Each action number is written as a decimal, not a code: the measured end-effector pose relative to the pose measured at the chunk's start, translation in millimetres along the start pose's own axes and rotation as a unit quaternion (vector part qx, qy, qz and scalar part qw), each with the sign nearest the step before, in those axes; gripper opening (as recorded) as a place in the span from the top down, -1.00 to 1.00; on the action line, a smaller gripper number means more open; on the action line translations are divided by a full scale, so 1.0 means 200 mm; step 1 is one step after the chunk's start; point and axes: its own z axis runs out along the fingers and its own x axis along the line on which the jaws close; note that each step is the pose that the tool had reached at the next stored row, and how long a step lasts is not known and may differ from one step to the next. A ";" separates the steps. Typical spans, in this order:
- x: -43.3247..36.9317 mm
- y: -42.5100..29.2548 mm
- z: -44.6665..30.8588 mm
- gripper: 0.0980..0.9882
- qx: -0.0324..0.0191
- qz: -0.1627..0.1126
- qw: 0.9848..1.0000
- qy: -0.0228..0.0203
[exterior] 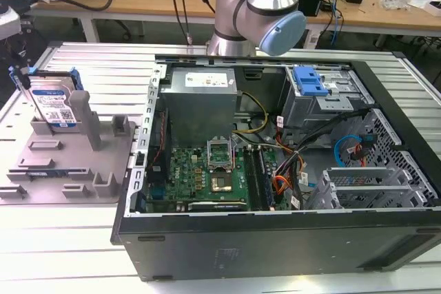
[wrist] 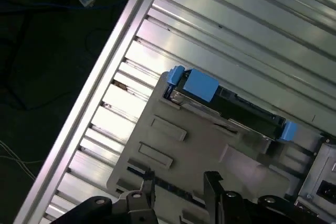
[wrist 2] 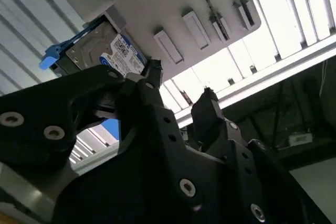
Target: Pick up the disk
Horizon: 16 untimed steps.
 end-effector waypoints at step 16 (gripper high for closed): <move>0.000 0.000 0.006 0.00 0.000 -0.206 0.979 0.008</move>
